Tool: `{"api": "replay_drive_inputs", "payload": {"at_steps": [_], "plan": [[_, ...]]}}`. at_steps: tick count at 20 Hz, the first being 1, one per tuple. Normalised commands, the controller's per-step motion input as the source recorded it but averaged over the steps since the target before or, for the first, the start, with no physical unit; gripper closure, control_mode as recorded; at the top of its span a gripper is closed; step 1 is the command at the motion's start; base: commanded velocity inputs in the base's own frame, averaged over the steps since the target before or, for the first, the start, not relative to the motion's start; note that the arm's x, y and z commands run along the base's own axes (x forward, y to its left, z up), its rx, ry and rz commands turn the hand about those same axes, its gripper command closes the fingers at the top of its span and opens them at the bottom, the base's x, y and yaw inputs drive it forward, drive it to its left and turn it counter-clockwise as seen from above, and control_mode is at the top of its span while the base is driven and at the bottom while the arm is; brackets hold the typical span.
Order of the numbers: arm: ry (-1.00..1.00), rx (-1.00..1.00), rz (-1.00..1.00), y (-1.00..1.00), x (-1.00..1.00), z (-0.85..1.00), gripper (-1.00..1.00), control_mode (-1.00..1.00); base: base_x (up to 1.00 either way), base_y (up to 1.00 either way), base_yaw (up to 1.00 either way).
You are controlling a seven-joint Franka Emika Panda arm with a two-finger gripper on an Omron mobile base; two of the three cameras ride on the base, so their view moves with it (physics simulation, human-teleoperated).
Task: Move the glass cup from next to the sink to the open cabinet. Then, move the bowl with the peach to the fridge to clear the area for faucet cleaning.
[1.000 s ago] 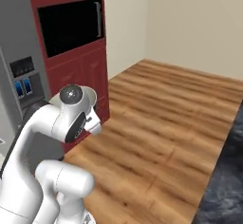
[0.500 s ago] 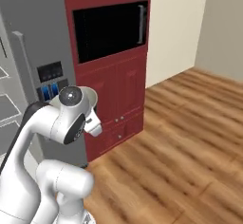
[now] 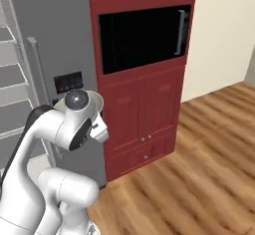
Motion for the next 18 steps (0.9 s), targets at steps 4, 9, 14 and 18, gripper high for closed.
{"api": "replay_drive_inputs", "payload": {"at_steps": [4, 9, 14, 18], "plan": [[0.00, 0.00, 0.00, 0.00, 0.00, 0.00, 1.00, 1.00, 0.08, 0.13, 0.56], [0.00, 0.00, 0.00, 0.00, 0.00, 0.00, 1.00, 1.00, 0.30, 0.02, 0.56], [0.00, 0.00, 0.00, 0.00, 0.00, 0.00, 1.00, 1.00, 0.17, 0.39, 0.45], [0.00, 0.00, 0.00, 0.00, 0.00, 0.00, 1.00, 1.00, 0.06, 0.22, 0.30]]}}
